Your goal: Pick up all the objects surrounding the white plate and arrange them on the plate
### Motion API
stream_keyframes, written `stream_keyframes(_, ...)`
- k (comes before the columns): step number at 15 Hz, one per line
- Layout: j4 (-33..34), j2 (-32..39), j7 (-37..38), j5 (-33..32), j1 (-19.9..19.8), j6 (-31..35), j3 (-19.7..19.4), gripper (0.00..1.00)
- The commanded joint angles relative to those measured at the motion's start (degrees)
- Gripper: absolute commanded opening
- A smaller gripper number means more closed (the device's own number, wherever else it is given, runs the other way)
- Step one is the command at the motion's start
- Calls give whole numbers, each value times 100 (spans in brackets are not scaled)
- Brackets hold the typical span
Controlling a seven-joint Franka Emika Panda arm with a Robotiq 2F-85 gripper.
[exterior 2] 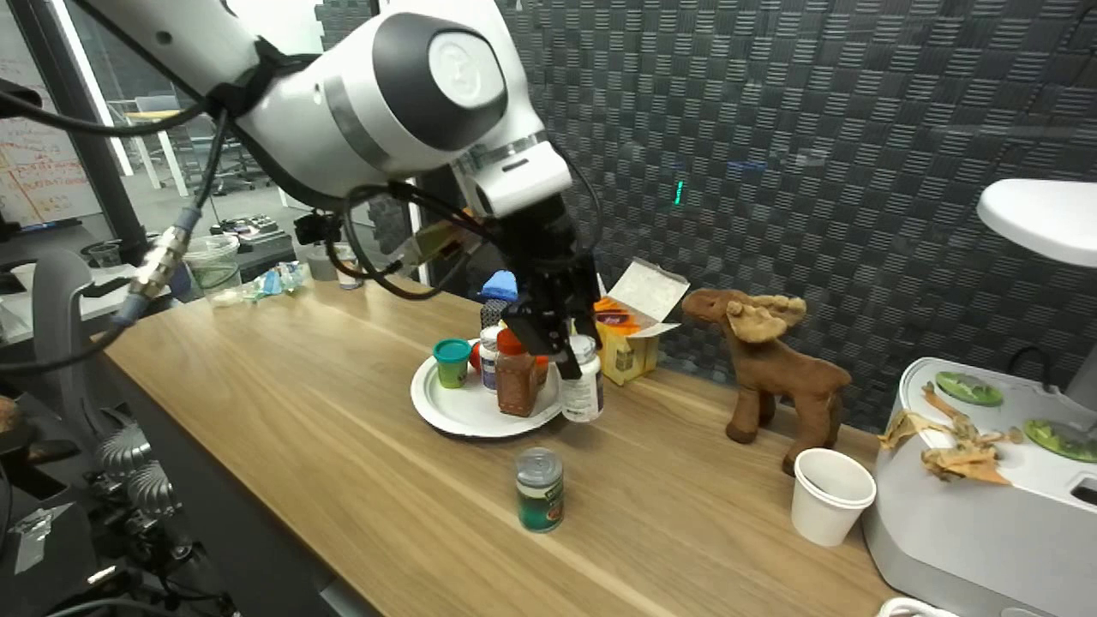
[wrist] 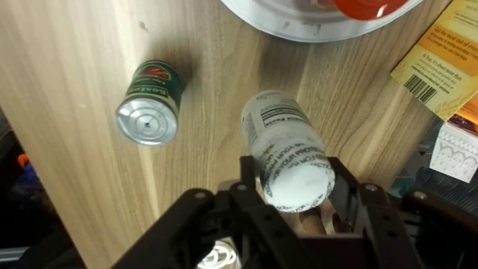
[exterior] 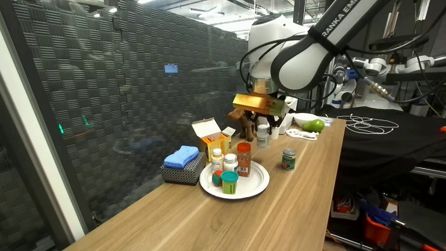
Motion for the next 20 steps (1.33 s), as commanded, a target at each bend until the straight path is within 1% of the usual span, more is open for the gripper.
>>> stream_keyframes(1, -651, -962, 609, -856, 219, -589, 331, 24)
stream_keyframes(3, -918, -1161, 661, -963, 144, -555, 740, 24)
stream_keyframes(5, -1035, -1095, 515, -850, 61, -347, 1061, 24)
stream_keyframes(7, -1122, -973, 417, -738, 35, -185, 1282, 24)
stream_keyframes(9, -1212, -835, 392, -736, 28, 78, 1413, 24)
stream_keyframes(11, -1270, -733, 448, -854, 37, 415, 1456, 24)
stream_keyframes(15, -1237, -509, 596, -1071, 80, 1020, 1369, 24)
stream_keyframes(20, -1213, -316, 589, -1192, 107, 1439, 1195, 24)
